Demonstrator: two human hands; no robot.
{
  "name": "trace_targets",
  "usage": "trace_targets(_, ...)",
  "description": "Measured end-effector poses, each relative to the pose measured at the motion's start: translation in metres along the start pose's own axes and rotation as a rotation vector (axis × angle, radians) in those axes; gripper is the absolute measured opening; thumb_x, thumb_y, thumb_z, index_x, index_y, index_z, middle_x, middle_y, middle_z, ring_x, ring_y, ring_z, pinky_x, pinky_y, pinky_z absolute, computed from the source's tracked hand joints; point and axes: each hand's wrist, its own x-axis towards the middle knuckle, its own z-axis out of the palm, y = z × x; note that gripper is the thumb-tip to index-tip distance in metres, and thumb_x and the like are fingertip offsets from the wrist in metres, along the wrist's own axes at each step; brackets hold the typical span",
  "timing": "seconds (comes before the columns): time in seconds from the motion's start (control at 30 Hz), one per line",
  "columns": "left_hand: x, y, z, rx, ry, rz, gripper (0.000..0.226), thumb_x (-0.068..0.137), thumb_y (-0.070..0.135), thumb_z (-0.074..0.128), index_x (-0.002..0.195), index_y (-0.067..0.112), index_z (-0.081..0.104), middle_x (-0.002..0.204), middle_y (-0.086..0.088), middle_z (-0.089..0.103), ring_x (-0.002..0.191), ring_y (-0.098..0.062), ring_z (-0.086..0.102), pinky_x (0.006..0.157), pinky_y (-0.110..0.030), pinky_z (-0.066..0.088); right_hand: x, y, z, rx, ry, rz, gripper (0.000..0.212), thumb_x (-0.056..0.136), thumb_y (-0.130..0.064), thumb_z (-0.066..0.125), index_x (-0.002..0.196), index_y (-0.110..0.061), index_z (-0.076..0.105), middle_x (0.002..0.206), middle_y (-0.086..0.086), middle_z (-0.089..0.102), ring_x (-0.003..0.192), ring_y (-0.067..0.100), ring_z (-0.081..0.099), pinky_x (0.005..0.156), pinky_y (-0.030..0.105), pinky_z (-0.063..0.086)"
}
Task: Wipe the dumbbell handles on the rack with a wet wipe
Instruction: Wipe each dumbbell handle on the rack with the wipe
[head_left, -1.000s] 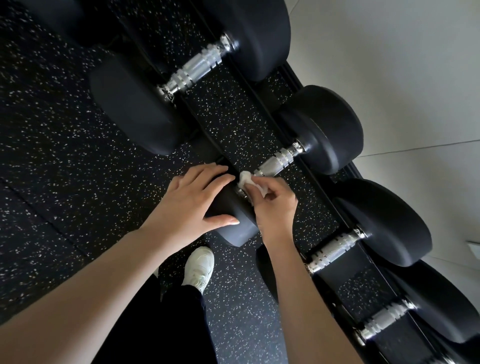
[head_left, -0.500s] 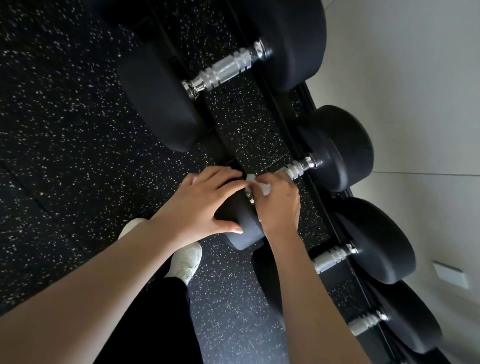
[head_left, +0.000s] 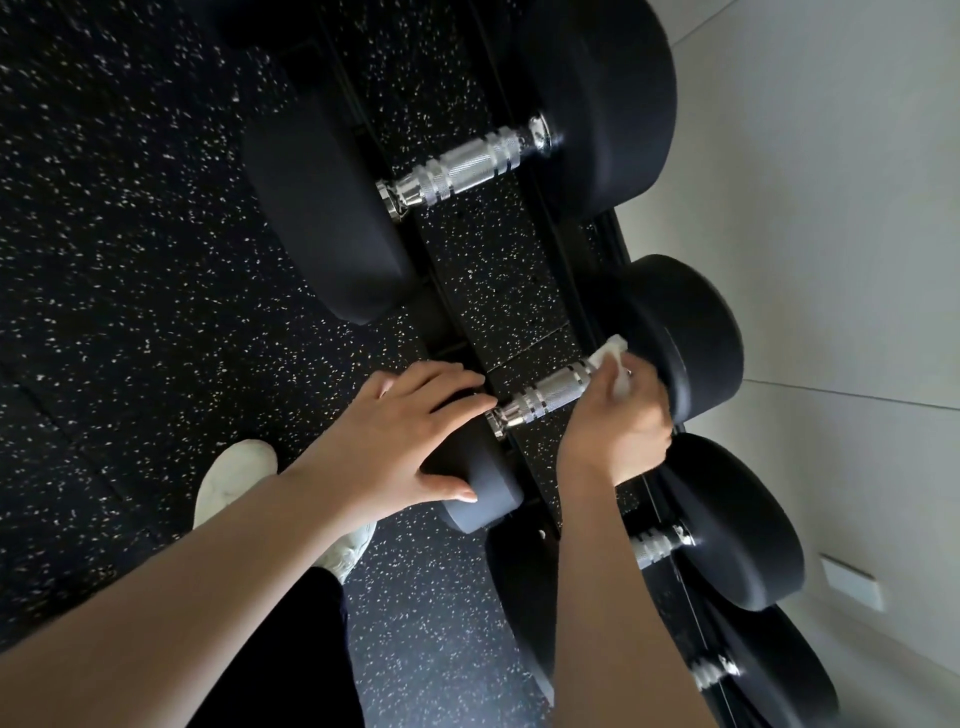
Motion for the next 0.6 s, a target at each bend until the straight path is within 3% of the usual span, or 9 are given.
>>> trace_targets(0.17,0.000,0.001,0.001,0.002,0.011,-0.001,0.080,0.062,0.060,0.070,0.131,0.025,0.047,0.137,0.005,0.048,0.127,-0.014,0.034,0.085,-0.040,0.043,0.002,-0.006,0.008,0.110,-0.101,0.150,0.018,0.088,-0.032,0.063,0.101,-0.022,0.070,0.089,0.006,0.072,0.078,0.026,0.066,0.063,0.028,0.043)
trace_targets(0.33,0.000,0.001,0.001,-0.003,0.000,-0.005,0.079,0.063,0.060,0.066,0.132,0.026,0.046,0.138,0.005,0.047,0.127,-0.014,0.034,0.085,-0.041,0.043,-0.009,-0.001,0.000,0.141,-0.287,0.125,0.017,0.085,-0.028,0.067,0.100,-0.022,0.072,0.086,0.003,0.073,0.078,0.023,0.067,0.068,0.040,0.057)
trace_targets(0.5,-0.001,0.000,0.001,-0.012,-0.009,-0.009,0.077,0.066,0.063,0.058,0.133,0.027,0.045,0.139,0.006,0.046,0.128,-0.014,0.033,0.086,-0.039,0.040,0.009,-0.004,-0.009,0.060,-0.326,0.085,0.018,0.086,-0.029,0.066,0.101,-0.021,0.072,0.087,0.006,0.072,0.075,0.020,0.062,0.064,0.026,0.043)
trace_targets(0.6,-0.001,0.000,0.002,-0.019,-0.013,-0.010,0.076,0.067,0.063,0.055,0.134,0.027,0.045,0.140,0.006,0.046,0.129,-0.013,0.032,0.087,-0.035,0.034,0.012,-0.008,-0.007,-0.023,-0.400,0.024,0.019,0.087,-0.030,0.064,0.102,-0.021,0.070,0.089,0.008,0.071,0.081,0.025,0.065,0.064,0.027,0.043)
